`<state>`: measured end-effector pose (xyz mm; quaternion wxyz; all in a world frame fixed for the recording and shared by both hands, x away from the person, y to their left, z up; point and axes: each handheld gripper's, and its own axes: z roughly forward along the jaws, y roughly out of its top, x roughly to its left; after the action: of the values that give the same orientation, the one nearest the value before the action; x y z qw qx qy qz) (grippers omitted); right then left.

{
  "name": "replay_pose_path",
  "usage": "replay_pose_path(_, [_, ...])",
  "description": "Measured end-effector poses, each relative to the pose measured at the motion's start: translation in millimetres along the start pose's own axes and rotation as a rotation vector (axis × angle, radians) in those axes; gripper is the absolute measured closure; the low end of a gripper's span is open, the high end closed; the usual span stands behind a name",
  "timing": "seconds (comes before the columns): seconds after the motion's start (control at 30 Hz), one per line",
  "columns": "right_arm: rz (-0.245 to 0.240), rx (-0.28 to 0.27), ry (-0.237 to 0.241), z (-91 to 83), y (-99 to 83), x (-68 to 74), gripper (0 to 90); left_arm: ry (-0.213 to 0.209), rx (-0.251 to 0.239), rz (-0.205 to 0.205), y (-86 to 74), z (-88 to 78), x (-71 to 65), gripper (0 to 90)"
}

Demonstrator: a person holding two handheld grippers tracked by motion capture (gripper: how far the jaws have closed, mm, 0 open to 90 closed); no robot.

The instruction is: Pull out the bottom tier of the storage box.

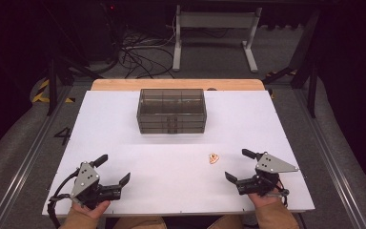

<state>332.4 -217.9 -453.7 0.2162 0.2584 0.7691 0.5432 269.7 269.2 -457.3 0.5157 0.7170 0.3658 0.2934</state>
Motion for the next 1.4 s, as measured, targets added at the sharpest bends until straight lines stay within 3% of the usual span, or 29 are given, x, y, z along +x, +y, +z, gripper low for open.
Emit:
replay_pose_path(0.93, [-0.009,0.029,-0.006,2.8,1.1,-0.4,1.8,0.006,0.003,0.023,-0.9,0.5,-0.5,9.0])
replay_pose_path(1.4, [-0.017,0.046,0.004,14.3,16.8,2.7,3.0,0.012,0.010,0.024,-0.9,2.3,0.4,9.3])
